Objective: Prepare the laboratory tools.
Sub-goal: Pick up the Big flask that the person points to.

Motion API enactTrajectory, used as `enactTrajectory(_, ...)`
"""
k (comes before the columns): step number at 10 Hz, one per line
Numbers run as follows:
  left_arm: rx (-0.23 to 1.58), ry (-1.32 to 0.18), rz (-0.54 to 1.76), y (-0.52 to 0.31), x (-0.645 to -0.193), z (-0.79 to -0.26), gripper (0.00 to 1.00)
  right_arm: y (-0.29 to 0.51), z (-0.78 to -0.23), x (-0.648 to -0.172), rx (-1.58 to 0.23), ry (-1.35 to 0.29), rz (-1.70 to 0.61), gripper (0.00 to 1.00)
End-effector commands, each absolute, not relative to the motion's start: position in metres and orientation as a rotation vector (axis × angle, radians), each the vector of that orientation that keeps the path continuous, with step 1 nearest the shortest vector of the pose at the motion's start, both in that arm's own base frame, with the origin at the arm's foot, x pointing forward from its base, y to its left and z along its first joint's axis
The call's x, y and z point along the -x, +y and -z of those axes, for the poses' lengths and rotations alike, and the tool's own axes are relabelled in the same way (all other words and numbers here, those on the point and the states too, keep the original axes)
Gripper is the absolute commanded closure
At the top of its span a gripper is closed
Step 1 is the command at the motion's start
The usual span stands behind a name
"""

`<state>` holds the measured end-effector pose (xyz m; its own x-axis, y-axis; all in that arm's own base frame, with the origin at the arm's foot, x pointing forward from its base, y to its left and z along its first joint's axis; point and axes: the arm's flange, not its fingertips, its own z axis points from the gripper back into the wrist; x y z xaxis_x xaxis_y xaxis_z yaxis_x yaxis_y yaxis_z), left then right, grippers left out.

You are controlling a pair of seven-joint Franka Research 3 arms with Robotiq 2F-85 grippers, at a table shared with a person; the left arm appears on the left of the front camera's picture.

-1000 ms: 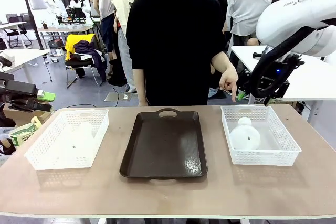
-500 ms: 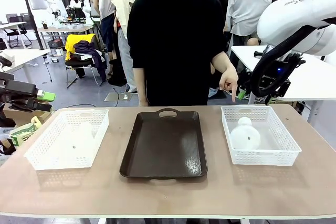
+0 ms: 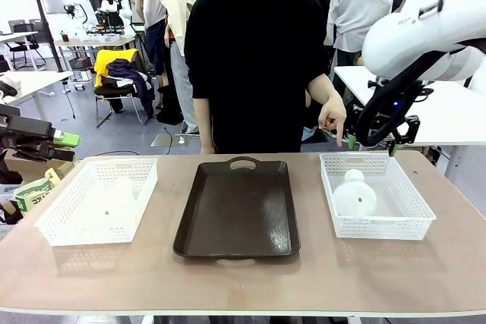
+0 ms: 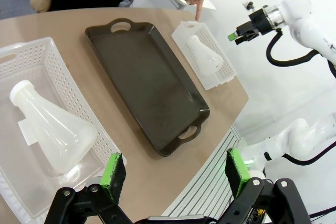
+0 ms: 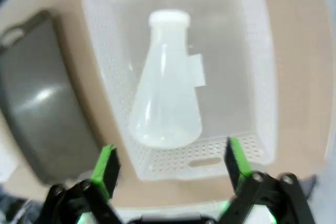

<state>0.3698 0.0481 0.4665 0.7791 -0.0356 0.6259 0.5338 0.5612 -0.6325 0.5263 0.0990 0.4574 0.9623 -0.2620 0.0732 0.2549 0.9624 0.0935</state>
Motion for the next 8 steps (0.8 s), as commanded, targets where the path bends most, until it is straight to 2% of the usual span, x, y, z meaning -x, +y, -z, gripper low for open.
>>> enactTrajectory(1, 0.941, -0.631, 0.376, 0.049, -0.371, -0.464, 0.00, 0.126, -0.441, -0.572, 0.026, 0.024, 0.295, 0.00)
enactTrajectory(4, 0.941, -0.631, 0.376, 0.049, -0.371, -0.464, 0.00, 0.136, -0.409, -0.597, 0.002, 0.004, 0.350, 0.00)
enactTrajectory(8, 0.941, -0.631, 0.376, 0.049, -0.371, -0.464, 0.00, 0.126, -0.381, -0.605, 0.019, -0.054, 0.501, 0.00)
